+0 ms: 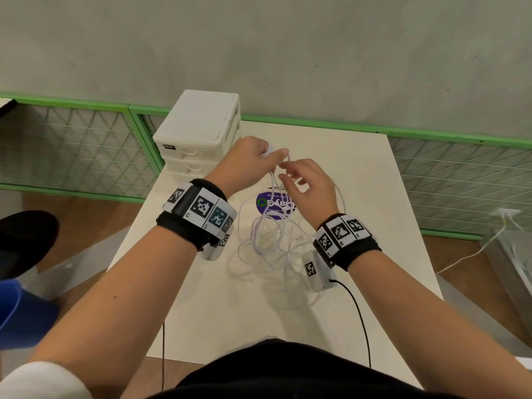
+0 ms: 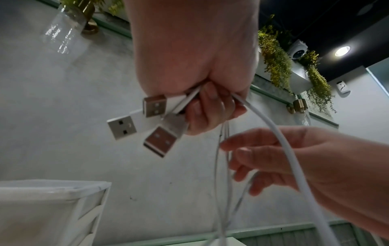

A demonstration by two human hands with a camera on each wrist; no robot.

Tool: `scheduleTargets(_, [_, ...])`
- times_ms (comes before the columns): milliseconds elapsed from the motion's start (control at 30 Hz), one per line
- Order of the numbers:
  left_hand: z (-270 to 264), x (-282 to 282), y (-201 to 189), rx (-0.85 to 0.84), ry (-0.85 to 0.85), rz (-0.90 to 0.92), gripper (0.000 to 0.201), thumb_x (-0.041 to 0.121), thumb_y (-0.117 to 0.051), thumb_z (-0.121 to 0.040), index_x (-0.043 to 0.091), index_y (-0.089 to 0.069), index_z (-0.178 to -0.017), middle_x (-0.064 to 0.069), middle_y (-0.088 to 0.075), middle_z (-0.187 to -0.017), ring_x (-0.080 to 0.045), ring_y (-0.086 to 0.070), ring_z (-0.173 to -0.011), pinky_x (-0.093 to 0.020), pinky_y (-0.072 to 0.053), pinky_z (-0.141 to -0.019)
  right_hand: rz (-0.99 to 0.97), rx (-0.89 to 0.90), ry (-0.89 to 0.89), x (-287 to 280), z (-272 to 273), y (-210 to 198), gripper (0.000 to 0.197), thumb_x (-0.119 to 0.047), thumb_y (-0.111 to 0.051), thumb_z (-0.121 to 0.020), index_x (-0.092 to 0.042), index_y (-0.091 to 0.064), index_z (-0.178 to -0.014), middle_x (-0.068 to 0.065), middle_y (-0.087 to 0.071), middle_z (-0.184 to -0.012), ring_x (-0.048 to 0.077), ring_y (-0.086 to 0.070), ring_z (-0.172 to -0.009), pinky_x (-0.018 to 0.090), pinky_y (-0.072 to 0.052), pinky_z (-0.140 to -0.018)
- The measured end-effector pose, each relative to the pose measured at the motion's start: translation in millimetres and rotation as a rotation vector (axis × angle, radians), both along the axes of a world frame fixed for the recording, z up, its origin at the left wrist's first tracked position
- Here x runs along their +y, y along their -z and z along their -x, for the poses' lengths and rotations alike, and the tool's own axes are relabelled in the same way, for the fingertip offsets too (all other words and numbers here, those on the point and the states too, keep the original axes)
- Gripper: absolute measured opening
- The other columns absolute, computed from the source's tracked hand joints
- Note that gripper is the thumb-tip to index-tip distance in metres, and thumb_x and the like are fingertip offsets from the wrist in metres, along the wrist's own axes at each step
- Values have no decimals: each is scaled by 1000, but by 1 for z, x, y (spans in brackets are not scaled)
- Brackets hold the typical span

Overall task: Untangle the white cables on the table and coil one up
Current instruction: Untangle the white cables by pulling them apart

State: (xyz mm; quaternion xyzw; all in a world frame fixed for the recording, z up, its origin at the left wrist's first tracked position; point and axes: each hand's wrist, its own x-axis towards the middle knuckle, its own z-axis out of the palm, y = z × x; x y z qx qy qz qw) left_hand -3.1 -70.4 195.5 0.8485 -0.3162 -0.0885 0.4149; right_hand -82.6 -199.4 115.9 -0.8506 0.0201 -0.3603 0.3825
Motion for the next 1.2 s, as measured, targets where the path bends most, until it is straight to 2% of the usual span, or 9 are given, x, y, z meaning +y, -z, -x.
scheduleTargets(167, [10,-3,-5,76,57,63,44,33,-59,-94,13,-53,-56,9,-42,-40,-3,-35,-32,-11,-26,-35,115,168,-27,-4,-4,13,28,-17,-60,-87,-10,-61,-114,8,-58,-111,24,-56,-102,38,-47,-85])
scheduleTargets(300, [10,-4,-10,76,25,134,44,33,-60,-94,14,-53,-54,13,-41,-32,-3,-35,-30,-10,-26,-35,337,523,-18,-6,-3,25,41,-37,-51,-93,-26,-50,-133,1,-50,-129,21,-45,-119,37,-29,-96])
scheduleTargets(567, [1,4,-18,32,-115,362,45,27,-63,-92,14,-52,-50,11,-40,-32,-2,-33,-33,-13,-28,-41,717,958,120,-16,2,41,50,-52,-38,-92,-22,-46,-132,4,-53,-126,24,-43,-121,49,-23,-106])
scheduleTargets(733, [-7,9,-28,7,-165,471,45,19,-61,-93,-8,-52,-58,14,-46,-34,0,-37,-34,-12,-27,-41,701,996,96,-26,9,50,52,-39,-28,-99,-22,-20,-148,4,-36,-148,22,-19,-142,59,-2,-113])
scheduleTargets(833, [-4,7,-26,0,-172,424,46,21,-60,-94,-1,-51,-56,14,-43,-32,-1,-36,-33,-12,-26,-41,521,1078,11,-40,8,44,55,-43,-37,-97,-27,-24,-147,1,-17,-157,19,-1,-146,53,3,-115])
scheduleTargets(900, [-6,3,-24,-14,-164,349,46,25,-60,-94,10,-50,-52,10,-42,-32,-2,-36,-32,-12,-26,-41,237,950,-79,-46,8,35,42,-33,-51,-93,-26,-50,-134,0,-28,-154,14,-10,-145,45,-2,-118])
scheduleTargets(967, [-7,-1,-25,-56,-140,249,47,28,-60,-94,10,-51,-52,7,-41,-39,-2,-39,-34,-13,-27,-42,-61,615,-99,-44,8,21,30,-10,-57,-85,-24,-70,-108,-1,-50,-138,11,-33,-135,34,-20,-114])
scheduleTargets(1100, [-5,-11,-23,-111,-76,171,47,31,-59,-94,18,-48,-50,4,-46,-49,0,-43,-40,-17,-31,-50,-320,73,-46,-20,4,-11,27,2,-52,-73,-18,-71,-73,-3,-62,-84,3,-56,-80,17,-42,-77])
scheduleTargets(1200, [-4,-15,-24,-113,-66,205,48,31,-60,-94,20,-47,-49,3,-44,-48,-3,-42,-40,-24,-32,-53,-322,146,-185,2,4,-13,31,5,-51,-78,-19,-71,-81,-2,-63,-86,4,-57,-77,17,-44,-69])
